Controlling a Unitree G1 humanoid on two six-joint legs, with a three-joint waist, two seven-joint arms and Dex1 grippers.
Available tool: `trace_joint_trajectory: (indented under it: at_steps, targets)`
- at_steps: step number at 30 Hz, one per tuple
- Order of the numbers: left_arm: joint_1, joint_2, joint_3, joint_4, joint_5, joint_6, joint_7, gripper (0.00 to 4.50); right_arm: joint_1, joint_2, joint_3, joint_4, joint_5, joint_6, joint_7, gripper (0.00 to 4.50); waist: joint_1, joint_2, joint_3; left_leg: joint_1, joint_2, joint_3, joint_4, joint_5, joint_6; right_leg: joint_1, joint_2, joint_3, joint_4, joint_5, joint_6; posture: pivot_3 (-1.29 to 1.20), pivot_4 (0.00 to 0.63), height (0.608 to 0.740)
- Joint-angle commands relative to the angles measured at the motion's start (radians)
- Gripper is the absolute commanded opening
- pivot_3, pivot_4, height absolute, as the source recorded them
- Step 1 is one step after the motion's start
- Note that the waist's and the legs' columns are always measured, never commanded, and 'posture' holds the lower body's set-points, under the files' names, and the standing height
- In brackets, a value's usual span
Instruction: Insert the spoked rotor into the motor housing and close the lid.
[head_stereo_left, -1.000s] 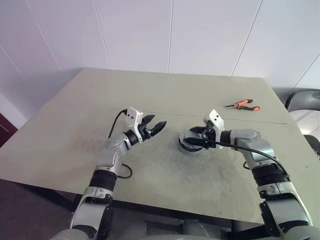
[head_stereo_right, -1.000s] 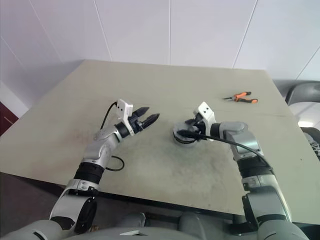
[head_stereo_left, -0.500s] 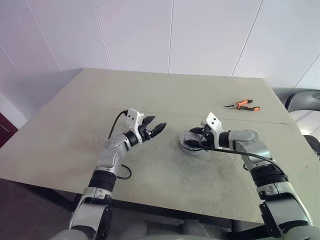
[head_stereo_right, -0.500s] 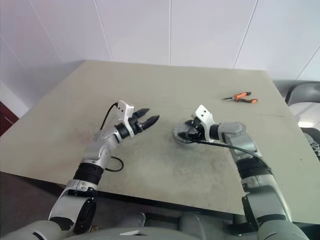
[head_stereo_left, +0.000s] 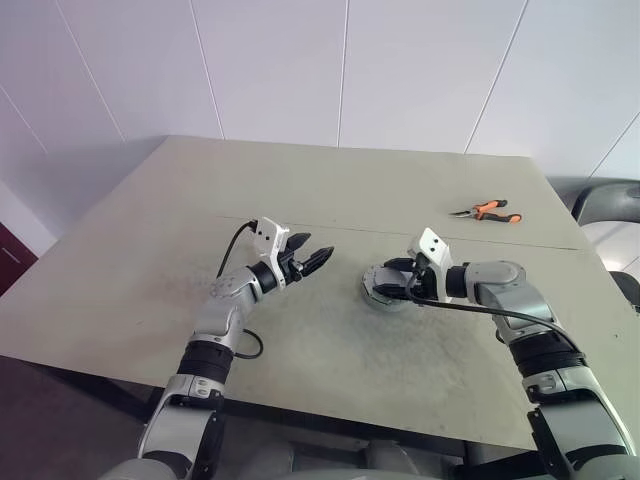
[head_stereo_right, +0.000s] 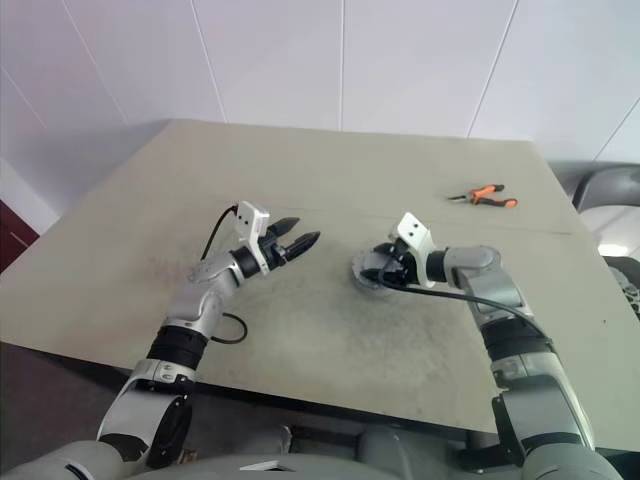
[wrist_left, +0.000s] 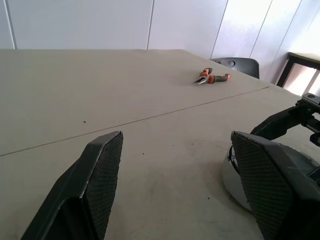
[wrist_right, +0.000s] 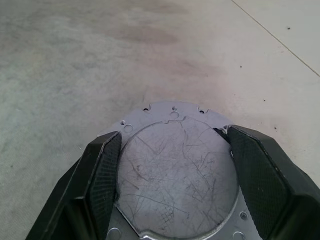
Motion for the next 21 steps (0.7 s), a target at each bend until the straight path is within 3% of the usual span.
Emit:
trace_joint_trajectory:
  at_steps: [1, 11, 21]
  targets:
    - [-0.012, 0.006, 0.001, -0.037, 0.000, -0.015, -0.006, 3.67, 0.009, -0.017, 0.010, 0.040, -0.043, -0.028, -0.025, 3.03, 0.000, 0.000, 0.000, 0.000, 0.000, 0.000, 0.000, 0.000, 0.000, 0.000, 0.000, 0.000, 0.000, 0.000, 0.000, 0.00, 0.000, 0.740]
    - [-0.007, 0.008, -0.003, -0.041, 0.002, -0.012, -0.009, 3.67, 0.005, 0.039, -0.035, 0.032, 0.019, -0.020, -0.058, 3.03, -0.003, 0.000, 0.000, 0.002, 0.000, 0.000, 0.002, 0.000, 0.000, 0.002, 0.001, 0.000, 0.001, 0.000, 0.000, 0.00, 0.000, 0.740]
    - [-0.007, 0.008, -0.009, -0.042, 0.002, -0.010, -0.011, 3.67, 0.014, 0.024, -0.006, 0.048, -0.030, -0.043, -0.074, 3.03, -0.003, 0.000, 0.000, 0.001, 0.000, 0.000, 0.002, 0.000, 0.000, 0.002, 0.001, 0.000, 0.001, 0.000, 0.000, 0.00, 0.000, 0.740]
